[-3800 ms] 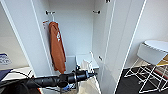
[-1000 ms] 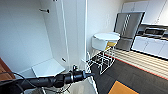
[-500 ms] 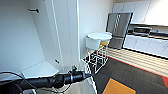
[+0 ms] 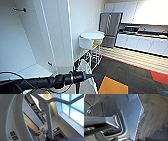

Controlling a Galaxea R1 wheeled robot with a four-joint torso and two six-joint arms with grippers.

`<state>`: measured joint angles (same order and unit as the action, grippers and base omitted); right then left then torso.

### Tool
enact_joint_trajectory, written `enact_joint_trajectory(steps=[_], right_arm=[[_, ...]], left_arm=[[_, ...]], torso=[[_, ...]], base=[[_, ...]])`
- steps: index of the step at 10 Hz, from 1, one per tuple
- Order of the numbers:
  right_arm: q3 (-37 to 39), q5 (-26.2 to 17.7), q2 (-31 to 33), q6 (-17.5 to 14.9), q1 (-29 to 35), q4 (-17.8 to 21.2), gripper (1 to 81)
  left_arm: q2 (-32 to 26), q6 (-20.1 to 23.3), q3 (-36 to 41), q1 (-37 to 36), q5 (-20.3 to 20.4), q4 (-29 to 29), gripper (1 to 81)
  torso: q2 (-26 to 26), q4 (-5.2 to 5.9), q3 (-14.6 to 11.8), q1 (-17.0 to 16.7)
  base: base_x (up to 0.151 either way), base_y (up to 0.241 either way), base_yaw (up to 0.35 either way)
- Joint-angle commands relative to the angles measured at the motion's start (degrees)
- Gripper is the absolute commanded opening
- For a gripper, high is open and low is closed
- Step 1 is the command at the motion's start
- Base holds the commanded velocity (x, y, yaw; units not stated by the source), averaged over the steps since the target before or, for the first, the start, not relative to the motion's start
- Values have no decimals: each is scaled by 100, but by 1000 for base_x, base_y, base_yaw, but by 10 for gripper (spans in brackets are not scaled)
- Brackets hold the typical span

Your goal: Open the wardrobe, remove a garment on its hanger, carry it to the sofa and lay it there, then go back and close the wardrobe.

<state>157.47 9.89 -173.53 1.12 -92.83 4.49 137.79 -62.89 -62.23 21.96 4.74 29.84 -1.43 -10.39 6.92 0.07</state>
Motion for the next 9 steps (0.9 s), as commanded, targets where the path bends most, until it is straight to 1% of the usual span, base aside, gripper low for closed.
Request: enact_joint_trajectory(steps=[1,7,8,9], right_arm=[[-15,-321,-17,2,146,26,811],[-15,-294,-52,-15,137,26,811],[-15,-242,-52,-7,111,26,811],[-15,-233,-52,2,111,35,811]], left_arm=[[82,93,247,-916,186,241,10],[127,93,264,-908,44,276,10],[135,93,264,-908,44,276,10],[136,93,264,-908,44,276,10]], torso=[[0,0,0,0],[0,0,0,0],[0,268,0,0],[0,560,0,0]], base=[[0,0,-207],[0,0,-207],[0,0,-207],[0,0,-208]])
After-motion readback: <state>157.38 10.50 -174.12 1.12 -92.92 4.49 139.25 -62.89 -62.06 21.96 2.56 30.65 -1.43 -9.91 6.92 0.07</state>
